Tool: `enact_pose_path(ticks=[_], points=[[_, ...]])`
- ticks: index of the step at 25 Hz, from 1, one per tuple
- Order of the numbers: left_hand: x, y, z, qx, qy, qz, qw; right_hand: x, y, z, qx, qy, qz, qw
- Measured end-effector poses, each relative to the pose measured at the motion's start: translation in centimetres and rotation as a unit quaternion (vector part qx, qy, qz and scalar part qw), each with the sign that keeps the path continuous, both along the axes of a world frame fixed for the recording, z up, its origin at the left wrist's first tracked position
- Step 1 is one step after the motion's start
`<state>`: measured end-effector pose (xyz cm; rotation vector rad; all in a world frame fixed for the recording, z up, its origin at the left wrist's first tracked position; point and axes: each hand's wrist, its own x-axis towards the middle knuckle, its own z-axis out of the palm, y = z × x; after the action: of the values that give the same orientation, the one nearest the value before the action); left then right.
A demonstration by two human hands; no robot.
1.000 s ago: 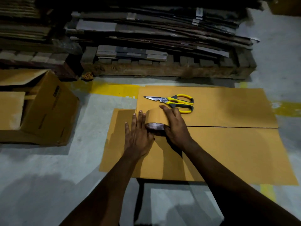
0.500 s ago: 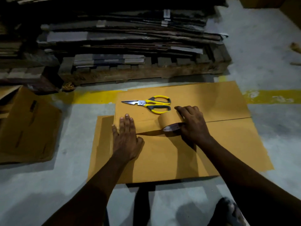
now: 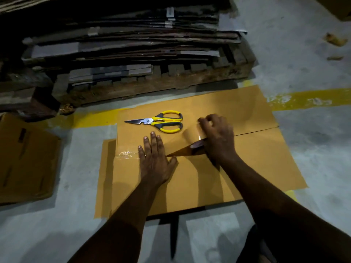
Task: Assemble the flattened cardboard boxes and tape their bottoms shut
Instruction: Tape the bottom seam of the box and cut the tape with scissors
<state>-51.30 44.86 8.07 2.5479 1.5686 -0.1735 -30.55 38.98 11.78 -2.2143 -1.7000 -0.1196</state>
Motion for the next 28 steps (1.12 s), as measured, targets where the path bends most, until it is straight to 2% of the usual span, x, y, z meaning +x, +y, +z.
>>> enact_pose_path(ticks=[3,6,10,13,16,19,22,24,28], points=[[0.8,-0.3,0.2,-0.005,0.013,0.018,1.000,5.7,-2.1,-0.1,-0.005,0.044,-0.075,0.996],[4.6,-1.4,0.3,-0.007,-0.009,-0.001,1.000,6.7,-1.8,-1.2,-0.002,0.101,-0.116,0.988],[11.0,-3.3,-0.5,-0.019,-0.044,-0.025,0.999,5.1,-1.1,-2.1,0.002,0.156,-0.094,0.983],[11.7,-3.7,-1.0,-0.017,-0.034,-0.032,0.999,5.4,-1.5,-2.3,-0.019,0.120,-0.082,0.989],[10.6,-3.6,-0.9,-0.009,-0.019,-0.031,0.999,9.0,-3.5,-2.1,0.011,0.072,-0.176,0.982],[10.9,-3.7,-0.5,-0.011,-0.020,-0.032,0.999,12.6,-5.6,-2.2,0.031,0.086,-0.261,0.961],[11.7,-3.7,-0.2,-0.009,-0.011,-0.048,0.999,12.4,-4.6,-2.5,-0.044,0.158,-0.341,0.926],[12.3,-3.9,0.1,-0.005,-0.014,-0.068,0.998,11.8,-4.5,-2.6,-0.095,0.155,-0.345,0.921],[12.9,-4.5,0.4,-0.007,-0.030,-0.074,0.997,9.2,-5.7,-2.1,-0.094,0.144,-0.350,0.921]])
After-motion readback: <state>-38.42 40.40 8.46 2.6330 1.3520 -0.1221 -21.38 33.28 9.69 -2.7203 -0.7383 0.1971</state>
